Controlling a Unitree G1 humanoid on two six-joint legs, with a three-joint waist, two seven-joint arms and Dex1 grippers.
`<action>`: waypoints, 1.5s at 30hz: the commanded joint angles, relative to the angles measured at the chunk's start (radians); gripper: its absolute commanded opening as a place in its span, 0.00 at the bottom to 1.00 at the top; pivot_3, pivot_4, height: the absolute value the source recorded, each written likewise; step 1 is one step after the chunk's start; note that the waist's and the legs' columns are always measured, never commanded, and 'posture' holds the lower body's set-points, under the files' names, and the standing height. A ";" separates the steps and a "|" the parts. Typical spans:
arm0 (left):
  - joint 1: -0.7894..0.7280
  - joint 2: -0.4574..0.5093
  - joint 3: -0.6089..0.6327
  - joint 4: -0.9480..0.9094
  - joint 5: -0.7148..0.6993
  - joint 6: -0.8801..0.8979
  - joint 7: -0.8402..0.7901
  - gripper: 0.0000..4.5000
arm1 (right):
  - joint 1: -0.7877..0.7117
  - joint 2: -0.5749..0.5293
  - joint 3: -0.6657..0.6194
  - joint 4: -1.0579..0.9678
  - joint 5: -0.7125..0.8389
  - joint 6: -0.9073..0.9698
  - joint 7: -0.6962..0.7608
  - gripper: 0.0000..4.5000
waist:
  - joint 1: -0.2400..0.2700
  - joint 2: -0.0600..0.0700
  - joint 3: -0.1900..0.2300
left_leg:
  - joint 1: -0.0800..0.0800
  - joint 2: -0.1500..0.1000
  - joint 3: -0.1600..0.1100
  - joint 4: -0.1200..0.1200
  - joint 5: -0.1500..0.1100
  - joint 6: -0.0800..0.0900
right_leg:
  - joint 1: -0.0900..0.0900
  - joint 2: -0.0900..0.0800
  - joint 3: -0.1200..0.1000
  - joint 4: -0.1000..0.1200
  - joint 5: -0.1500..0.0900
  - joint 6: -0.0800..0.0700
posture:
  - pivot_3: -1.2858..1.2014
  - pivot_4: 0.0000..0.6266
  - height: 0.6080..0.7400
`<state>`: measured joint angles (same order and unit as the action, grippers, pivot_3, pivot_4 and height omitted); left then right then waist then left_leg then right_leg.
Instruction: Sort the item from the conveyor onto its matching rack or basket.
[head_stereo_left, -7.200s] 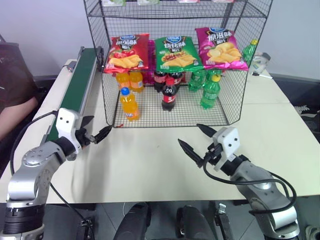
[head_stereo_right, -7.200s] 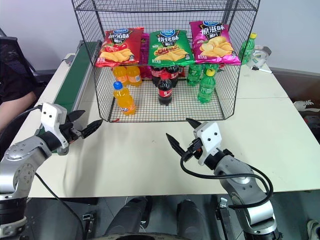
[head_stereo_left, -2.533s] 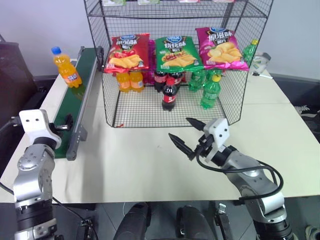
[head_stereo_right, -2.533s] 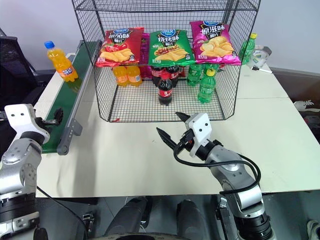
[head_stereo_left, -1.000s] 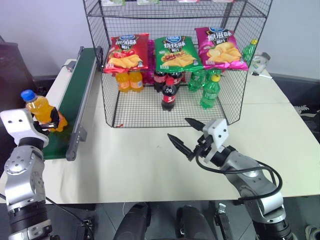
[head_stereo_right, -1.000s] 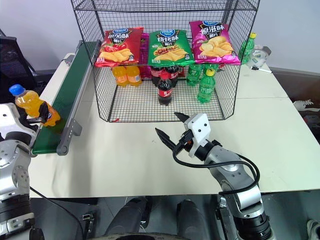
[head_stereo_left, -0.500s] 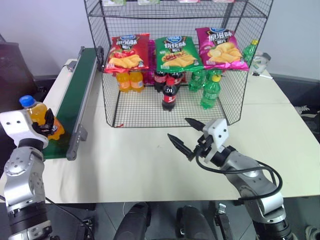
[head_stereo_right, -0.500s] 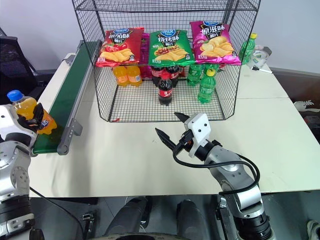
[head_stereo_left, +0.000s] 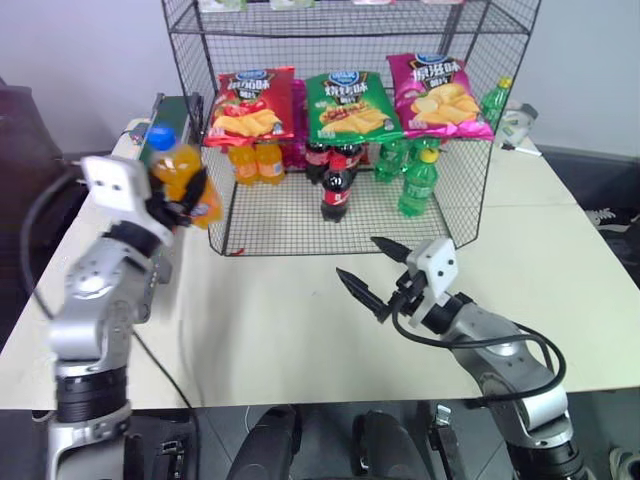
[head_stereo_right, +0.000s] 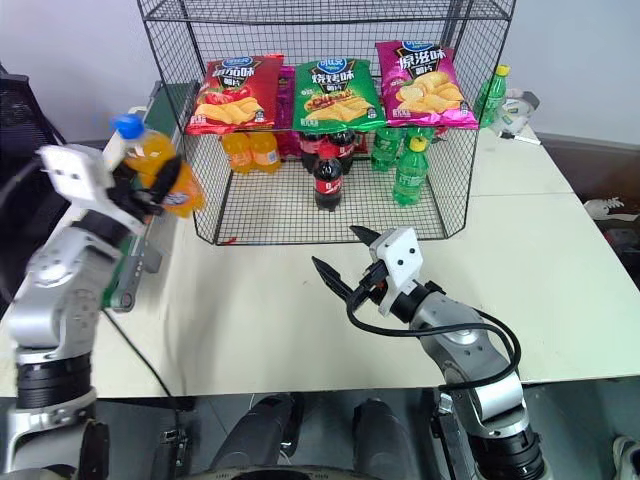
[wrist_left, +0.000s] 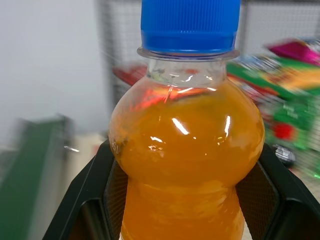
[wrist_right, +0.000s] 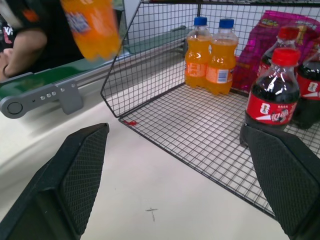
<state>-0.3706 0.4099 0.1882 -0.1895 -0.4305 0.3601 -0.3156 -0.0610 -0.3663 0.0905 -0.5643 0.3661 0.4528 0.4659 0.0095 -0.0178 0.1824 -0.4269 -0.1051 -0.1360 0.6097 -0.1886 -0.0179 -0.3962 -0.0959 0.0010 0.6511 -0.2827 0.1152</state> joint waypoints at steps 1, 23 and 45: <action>-0.070 -0.058 -0.067 0.099 0.105 -0.101 0.037 0.54 | 0.007 0.006 -0.015 -0.045 -0.003 -0.010 -0.022 1.00 | 0.001 0.000 0.000 | 0.000 0.000 0.000 0.000 0.000 0.000 | 0.000 0.000 0.000 0.000 0.000 0.000 | 0.52 0.24 1.00; -0.501 -0.271 -0.064 1.210 0.307 -0.802 0.156 0.54 | 0.062 -0.014 -0.045 -0.140 -0.028 0.032 -0.111 1.00 | 0.002 -0.001 0.000 | -0.001 -0.001 0.000 0.002 0.000 0.000 | 0.000 0.001 -0.001 0.001 0.000 0.001 | 0.52 0.24 1.00; -0.300 -0.253 0.009 0.886 0.196 -0.658 0.000 0.99 | 0.031 -0.002 -0.033 -0.113 -0.027 0.023 -0.094 1.00 | -0.008 -0.001 0.000 | 0.000 -0.001 0.000 0.003 0.000 0.000 | 0.000 0.001 -0.001 0.003 0.000 0.001 | 0.52 0.24 1.00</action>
<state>-0.6884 0.1404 0.1993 0.8083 -0.2273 -0.3183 -0.3125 -0.0188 -0.3736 0.0634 -0.6497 0.3359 0.4934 0.3695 0.0012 -0.0188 0.1826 -0.4271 -0.1063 -0.1362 0.6121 -0.1884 -0.0175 -0.3961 -0.0945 0.0002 0.6545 -0.2825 0.1161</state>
